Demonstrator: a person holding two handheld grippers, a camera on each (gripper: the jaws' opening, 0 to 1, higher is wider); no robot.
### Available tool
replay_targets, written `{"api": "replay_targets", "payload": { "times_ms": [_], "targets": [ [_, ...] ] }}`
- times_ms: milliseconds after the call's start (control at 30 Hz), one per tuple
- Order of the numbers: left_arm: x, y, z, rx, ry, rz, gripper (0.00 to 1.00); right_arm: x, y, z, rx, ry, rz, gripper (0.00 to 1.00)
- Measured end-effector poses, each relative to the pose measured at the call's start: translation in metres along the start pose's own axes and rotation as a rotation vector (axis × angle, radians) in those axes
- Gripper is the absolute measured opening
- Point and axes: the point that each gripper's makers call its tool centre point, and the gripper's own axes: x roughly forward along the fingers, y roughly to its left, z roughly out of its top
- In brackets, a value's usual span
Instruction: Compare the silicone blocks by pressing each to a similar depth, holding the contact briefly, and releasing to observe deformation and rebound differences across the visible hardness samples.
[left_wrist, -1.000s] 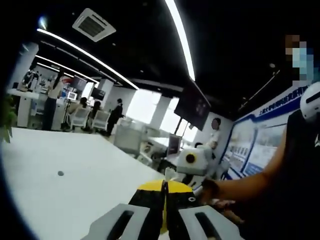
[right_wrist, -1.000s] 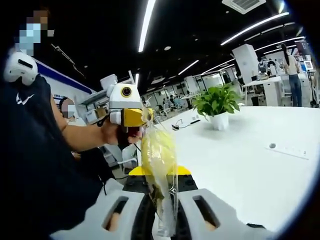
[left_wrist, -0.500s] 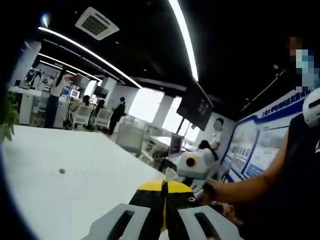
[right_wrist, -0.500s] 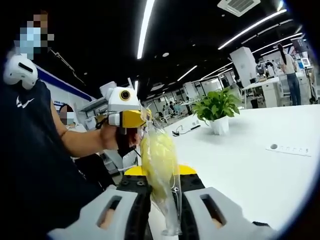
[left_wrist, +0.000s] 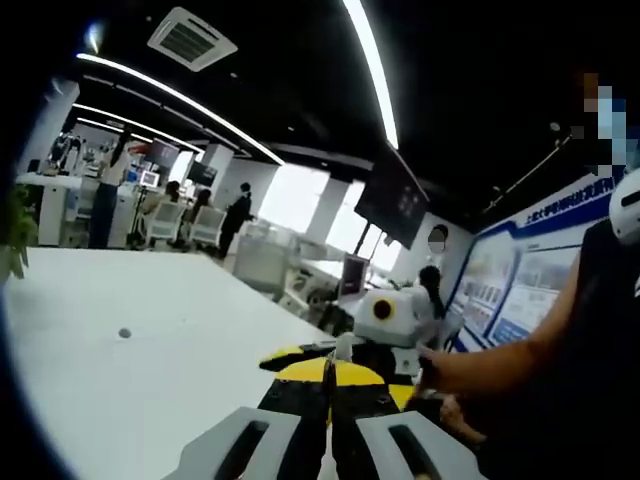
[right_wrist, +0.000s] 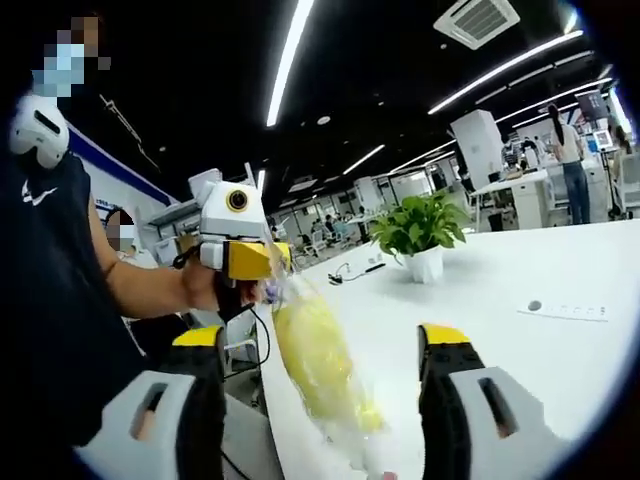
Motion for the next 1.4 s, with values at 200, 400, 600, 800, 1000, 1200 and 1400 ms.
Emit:
{"api": "replay_targets", "payload": {
  "times_ms": [200,400,600,800,1000,1200,1400],
  "targets": [
    [0.001,-0.001,0.002,0.002,-0.004,-0.004,0.00,-0.005,-0.007,-0.006,-0.013,0.036,-0.036,0.96],
    [0.006,0.005,-0.001,-0.038,-0.019,0.003,0.00,-0.021,-0.021,-0.016,-0.004,0.060,-0.103,0.96],
    [0.018,0.008,-0.019,-0.043,0.003,0.012,0.00,-0.049,-0.029,-0.029,0.021,0.049,-0.172,0.96],
    [0.029,0.018,-0.042,-0.093,0.009,0.045,0.00,-0.085,-0.036,-0.048,0.008,0.035,-0.247,0.96],
    [0.040,0.033,-0.071,-0.166,0.027,0.096,0.00,-0.114,-0.047,-0.062,-0.028,-0.021,-0.327,0.96],
    [0.053,0.039,-0.087,-0.221,0.020,0.102,0.00,-0.134,-0.056,-0.098,-0.059,0.035,-0.423,0.96],
    [0.064,0.044,-0.100,-0.281,0.020,0.117,0.00,-0.147,-0.060,-0.126,-0.116,0.106,-0.510,0.97]
  ]
}}
